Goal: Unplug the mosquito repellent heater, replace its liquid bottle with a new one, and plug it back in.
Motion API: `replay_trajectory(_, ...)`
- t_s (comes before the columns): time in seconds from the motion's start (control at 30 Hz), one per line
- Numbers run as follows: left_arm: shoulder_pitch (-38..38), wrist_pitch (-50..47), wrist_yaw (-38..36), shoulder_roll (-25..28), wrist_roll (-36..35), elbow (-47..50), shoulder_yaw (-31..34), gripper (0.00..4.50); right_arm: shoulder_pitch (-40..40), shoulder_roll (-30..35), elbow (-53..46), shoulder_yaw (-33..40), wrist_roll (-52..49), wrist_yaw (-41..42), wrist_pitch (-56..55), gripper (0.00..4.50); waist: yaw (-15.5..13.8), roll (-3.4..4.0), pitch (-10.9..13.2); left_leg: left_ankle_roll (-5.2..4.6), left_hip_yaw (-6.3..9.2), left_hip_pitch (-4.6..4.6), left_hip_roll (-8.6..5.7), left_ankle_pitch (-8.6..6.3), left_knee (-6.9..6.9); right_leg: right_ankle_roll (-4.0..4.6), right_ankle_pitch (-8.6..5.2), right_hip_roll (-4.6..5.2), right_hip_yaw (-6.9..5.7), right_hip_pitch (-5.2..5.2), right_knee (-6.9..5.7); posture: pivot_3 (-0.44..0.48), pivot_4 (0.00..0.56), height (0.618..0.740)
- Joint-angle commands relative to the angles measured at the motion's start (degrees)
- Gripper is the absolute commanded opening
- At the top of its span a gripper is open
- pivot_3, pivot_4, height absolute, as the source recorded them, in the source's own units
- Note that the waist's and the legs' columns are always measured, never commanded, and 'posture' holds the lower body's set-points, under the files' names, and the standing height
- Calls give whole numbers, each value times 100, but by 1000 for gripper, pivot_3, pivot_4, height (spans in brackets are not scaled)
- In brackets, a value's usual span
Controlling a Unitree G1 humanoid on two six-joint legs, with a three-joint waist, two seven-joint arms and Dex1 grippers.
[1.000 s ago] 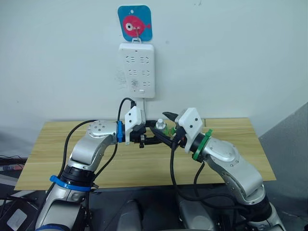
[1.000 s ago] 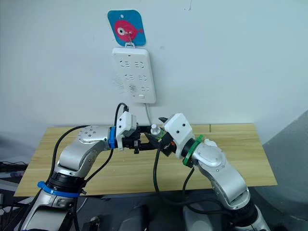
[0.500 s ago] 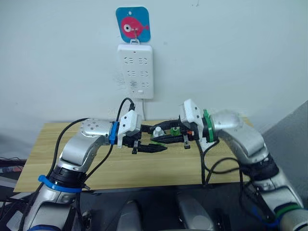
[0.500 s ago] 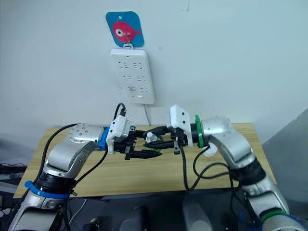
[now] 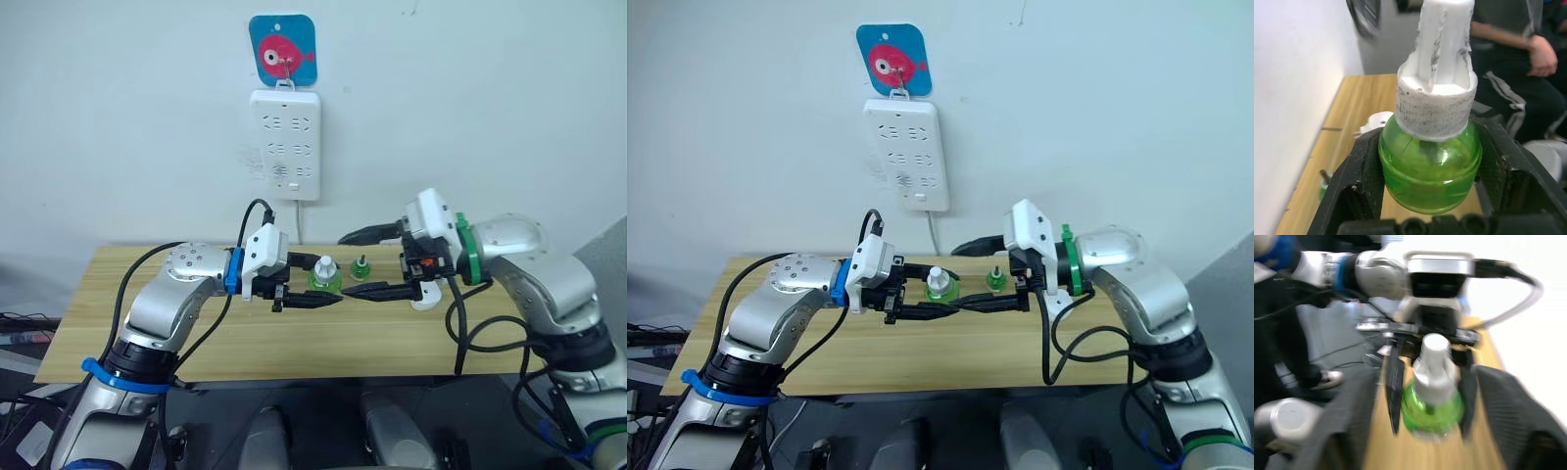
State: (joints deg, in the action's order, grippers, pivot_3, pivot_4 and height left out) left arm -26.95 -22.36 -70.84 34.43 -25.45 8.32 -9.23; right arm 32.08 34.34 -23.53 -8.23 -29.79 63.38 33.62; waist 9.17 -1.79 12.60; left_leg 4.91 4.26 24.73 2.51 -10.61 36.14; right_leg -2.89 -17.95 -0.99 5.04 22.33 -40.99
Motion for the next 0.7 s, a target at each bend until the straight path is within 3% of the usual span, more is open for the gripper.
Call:
replay_trajectory(0.03, 0, 154, 17, -44, -10, 68, 44, 2390, -478, -181, -962, 174, -154, -867, 283, 4500, 28, 0, 0, 0, 0, -1, 2, 0, 0, 0, 0, -2, 1, 0, -1, -209, 174, 723)
replay_trajectory(0.17, -37, 197, -24, -94, 8, 46, -25, 2390, -691, -622, -1166, -249, 326, -1713, 223, 4500, 83, 2, 1, 0, -9, -7, 5, 0, -2, -1, -1, -6, 13, 1, -3, -223, 174, 723)
replay_trajectory(0.37, -64, 194, -53, -144, 8, 92, -103, 2390, -433, -1291, -664, -665, 952, -2485, 1, 4500, 84, 2, 1, 0, -9, -7, 4, 0, -4, -1, -1, -6, 13, 1, 1, -218, 170, 723)
replay_trajectory(0.53, -23, 160, -18, -122, -17, 156, -74, 2390, -482, -914, -542, -285, 863, -2242, 10, 4500, 33, 2, 1, 0, -9, -5, 0, 0, -4, -1, -1, -2, 12, 0, 4, -213, 172, 723)
replay_trajectory(0.7, 17, 139, 15, -92, -28, 154, -28, 2357, -757, -89, -954, 165, 200, -1593, 323, 4500, 27, 2, 1, 0, -10, -5, -1, 0, -4, -1, -1, -1, 12, -1, 9, -216, 175, 723)
